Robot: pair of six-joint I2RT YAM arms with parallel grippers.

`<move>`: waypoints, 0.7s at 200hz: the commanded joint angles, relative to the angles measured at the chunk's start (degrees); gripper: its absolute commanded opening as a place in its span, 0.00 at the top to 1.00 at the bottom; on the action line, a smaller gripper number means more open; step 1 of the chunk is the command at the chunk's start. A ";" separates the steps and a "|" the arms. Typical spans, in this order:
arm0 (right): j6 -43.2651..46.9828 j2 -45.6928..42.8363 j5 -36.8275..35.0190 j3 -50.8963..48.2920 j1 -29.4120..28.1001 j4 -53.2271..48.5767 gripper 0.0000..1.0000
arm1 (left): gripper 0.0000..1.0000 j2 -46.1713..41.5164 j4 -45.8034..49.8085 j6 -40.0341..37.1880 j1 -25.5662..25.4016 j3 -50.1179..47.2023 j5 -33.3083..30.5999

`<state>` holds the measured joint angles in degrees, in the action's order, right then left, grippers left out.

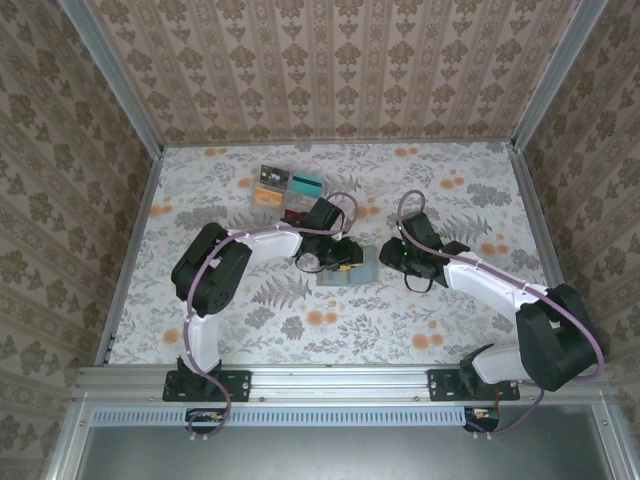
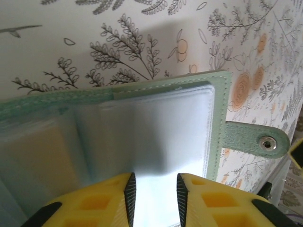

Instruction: Take the credit cards out of the card holder

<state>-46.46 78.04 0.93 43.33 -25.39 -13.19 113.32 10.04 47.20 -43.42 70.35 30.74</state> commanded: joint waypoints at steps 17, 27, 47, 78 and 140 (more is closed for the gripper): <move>1.82 -2.26 -3.16 2.85 -2.33 -2.97 0.73 | 0.74 1.97 5.54 -2.65 0.09 3.44 -2.39; 2.20 -2.06 -3.77 4.20 -3.07 -4.31 0.73 | 0.75 2.00 6.33 -3.05 0.10 4.00 -2.53; 2.34 -0.46 -3.02 6.11 -4.04 -5.35 0.76 | 0.76 0.94 6.90 -3.68 0.58 4.71 -2.00; 1.70 3.94 -1.28 8.22 -5.60 -5.11 0.85 | 0.76 -2.84 8.55 -4.65 3.07 4.10 -2.62; 3.43 16.38 5.83 15.57 -8.47 -7.58 0.86 | 0.66 -10.62 13.22 -6.69 9.59 -3.54 -7.77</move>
<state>-43.48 91.09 3.51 56.62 -33.10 -18.13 105.23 18.41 42.96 -35.75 69.87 26.76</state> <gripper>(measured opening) 0.139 0.312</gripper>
